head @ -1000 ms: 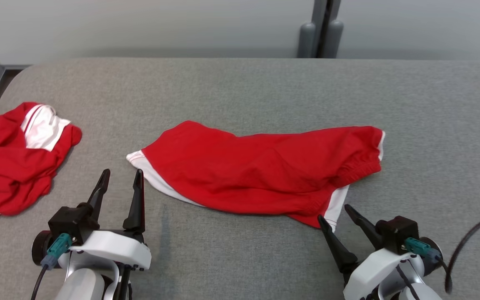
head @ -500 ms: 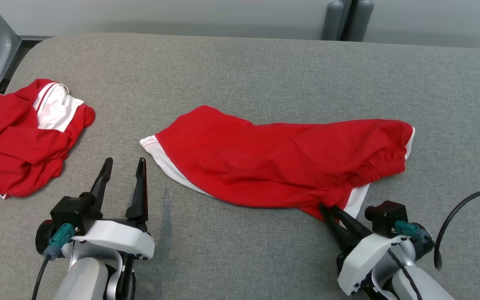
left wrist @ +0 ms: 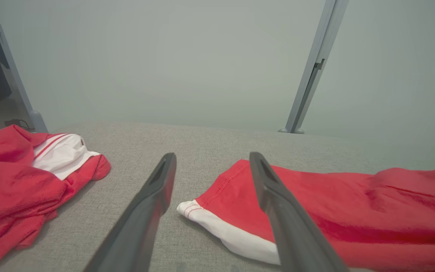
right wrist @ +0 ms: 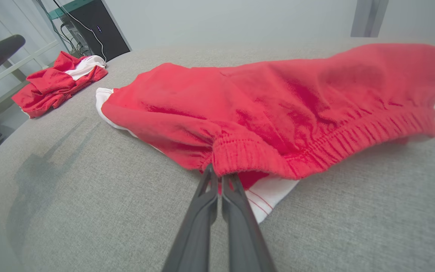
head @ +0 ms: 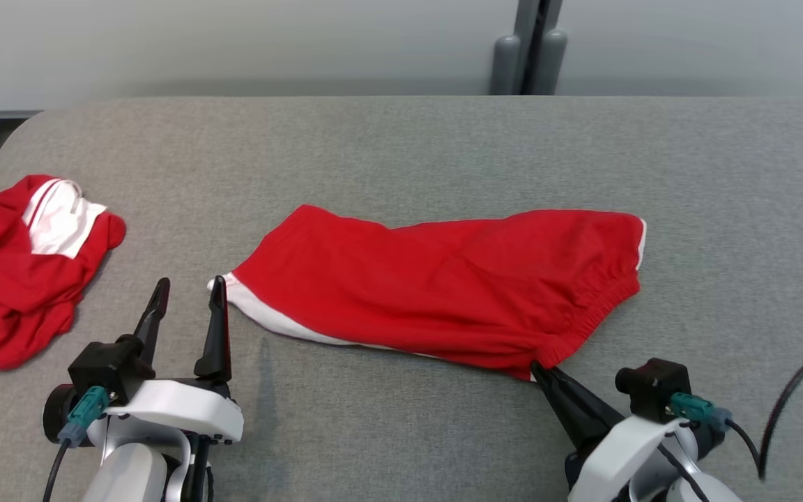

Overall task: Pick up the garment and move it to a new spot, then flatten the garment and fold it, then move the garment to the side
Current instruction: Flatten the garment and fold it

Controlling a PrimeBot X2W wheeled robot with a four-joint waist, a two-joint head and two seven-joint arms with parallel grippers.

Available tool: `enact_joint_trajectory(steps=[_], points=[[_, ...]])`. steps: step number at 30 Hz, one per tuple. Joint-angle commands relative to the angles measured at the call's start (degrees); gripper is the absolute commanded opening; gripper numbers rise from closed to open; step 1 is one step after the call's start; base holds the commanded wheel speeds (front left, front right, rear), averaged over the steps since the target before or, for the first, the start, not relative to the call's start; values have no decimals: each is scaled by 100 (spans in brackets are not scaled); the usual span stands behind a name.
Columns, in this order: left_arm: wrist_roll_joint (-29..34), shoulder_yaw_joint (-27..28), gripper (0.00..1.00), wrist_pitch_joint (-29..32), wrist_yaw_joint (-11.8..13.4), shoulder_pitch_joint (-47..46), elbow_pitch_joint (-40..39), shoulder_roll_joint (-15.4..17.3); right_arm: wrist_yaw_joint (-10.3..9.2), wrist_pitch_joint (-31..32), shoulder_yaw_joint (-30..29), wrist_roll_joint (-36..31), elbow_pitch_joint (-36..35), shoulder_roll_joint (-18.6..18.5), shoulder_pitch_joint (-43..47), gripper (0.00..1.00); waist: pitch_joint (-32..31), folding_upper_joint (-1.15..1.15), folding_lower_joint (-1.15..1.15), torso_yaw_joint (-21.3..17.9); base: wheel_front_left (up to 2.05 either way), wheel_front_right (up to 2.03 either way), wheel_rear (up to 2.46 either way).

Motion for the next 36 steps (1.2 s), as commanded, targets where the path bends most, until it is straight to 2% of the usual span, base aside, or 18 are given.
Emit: enact_joint_trajectory(steps=[1, 11, 18, 27, 36], points=[[21, 31, 100, -6, 27, 22, -19, 61, 11, 34, -51, 0, -65, -16, 83, 0, -62, 0, 0, -85, 0, 0, 0], [26, 174, 100, -5, 96, 185, -97, 152, 11, 721, -408, -115, -1254, 98, 1179, 0, -155, 0, 0, -462, 0, 0, 0], [27, 159, 100, 25, 117, 132, -188, 231, 11, 886, -628, -37, -1973, 213, 1494, 0, -134, 0, 0, -590, 0, 0, 0], [42, 75, 100, 76, 133, -3, -340, 259, 11, 808, -861, 106, -2052, 270, 1258, 0, 32, 0, 0, -486, 0, 0, 0], [93, -60, 100, 93, 86, -289, -478, 219, 11, 756, -933, 154, -1964, 135, 729, 0, 446, 0, 0, -188, 0, 0, 0]])
